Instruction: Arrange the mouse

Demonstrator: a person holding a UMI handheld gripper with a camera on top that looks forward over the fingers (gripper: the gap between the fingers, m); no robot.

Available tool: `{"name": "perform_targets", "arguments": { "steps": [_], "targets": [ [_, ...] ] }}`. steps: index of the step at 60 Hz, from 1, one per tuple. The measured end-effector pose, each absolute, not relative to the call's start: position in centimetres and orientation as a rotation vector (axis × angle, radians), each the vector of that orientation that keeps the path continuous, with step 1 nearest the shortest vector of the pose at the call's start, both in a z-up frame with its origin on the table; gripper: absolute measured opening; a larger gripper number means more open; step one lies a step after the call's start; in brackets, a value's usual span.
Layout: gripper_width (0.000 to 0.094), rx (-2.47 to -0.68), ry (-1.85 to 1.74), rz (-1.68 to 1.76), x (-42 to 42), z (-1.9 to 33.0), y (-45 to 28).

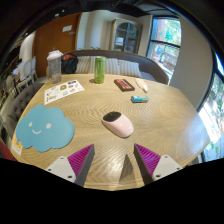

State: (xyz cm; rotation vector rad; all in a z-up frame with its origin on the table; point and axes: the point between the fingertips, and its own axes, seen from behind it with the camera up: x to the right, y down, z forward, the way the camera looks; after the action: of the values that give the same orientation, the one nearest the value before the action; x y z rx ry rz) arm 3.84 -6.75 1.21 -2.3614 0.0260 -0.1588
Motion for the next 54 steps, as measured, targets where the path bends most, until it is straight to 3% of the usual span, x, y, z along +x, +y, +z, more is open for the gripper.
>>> {"name": "perform_targets", "arguments": {
  "steps": [10, 38, 42, 48, 54],
  "targets": [
    [0.081, -2.376, -0.089, -0.14, 7.7, -1.0, -2.8],
    [0.0796, -2.318, -0.054, 0.053, 8.2, -1.6, 6.8],
    [0.074, -2.317, -0.008, 0.04, 8.4, -1.6, 7.0],
    [0.0554, -2.309, 0.084, 0.01, 8.8, -1.6, 7.0],
    [0.0541, -2.272, 0.177, -0.026, 8.9, -1.6, 7.1]
  ]
}}
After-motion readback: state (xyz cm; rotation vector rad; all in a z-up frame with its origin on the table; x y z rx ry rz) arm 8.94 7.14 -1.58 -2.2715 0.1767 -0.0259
